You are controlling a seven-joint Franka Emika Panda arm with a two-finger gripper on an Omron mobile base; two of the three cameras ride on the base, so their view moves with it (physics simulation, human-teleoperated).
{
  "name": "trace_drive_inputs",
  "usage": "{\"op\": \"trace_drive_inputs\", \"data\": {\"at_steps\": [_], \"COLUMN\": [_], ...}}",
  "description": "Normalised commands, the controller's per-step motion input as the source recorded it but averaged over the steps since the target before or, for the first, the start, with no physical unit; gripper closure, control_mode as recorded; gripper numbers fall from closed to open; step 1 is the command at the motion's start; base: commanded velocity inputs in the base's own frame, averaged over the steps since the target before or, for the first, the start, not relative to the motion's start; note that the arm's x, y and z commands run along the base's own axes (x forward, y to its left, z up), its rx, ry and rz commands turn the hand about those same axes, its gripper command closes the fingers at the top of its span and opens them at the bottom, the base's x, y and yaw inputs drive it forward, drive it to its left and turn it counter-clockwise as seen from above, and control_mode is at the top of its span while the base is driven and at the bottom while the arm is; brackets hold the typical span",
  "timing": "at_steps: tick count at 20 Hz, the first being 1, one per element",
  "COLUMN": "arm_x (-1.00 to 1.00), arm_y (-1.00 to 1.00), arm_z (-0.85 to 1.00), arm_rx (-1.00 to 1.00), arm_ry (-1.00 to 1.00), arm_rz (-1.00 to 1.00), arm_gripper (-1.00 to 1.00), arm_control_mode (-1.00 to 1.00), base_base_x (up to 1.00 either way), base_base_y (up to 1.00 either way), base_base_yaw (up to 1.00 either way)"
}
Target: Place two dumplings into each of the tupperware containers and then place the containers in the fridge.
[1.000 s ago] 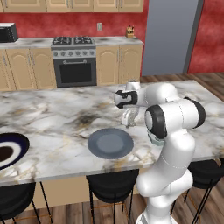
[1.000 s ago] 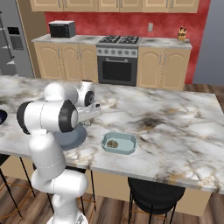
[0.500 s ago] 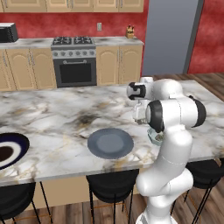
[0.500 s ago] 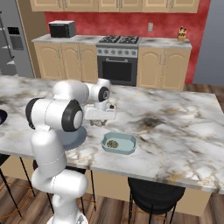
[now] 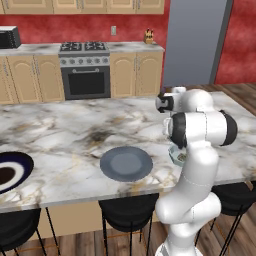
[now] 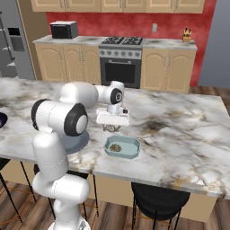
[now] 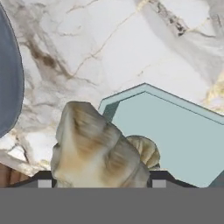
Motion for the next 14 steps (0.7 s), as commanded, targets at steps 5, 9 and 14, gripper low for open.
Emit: {"op": "trace_drive_inputs", "data": {"at_steps": [5, 9, 14], "arm_x": [-0.59, -0.81, -0.11], "arm_y": [-0.66, -0.12, 0.0], "arm_z": [0.01, 0.0, -0.1], "arm_rx": [0.0, -0.02, -0.03], "arm_ry": [0.01, 0.0, 0.0], "arm_rz": [-0.08, -0.01, 0.0], "arm_gripper": [1.0, 1.0, 1.0], "arm_control_mode": [-1.0, -1.0, -1.0], "base_base_x": [0.0, 0.0, 0.0], "base_base_y": [0.0, 0.0, 0.0], "base_base_yaw": [0.0, 0.0, 0.0]}}
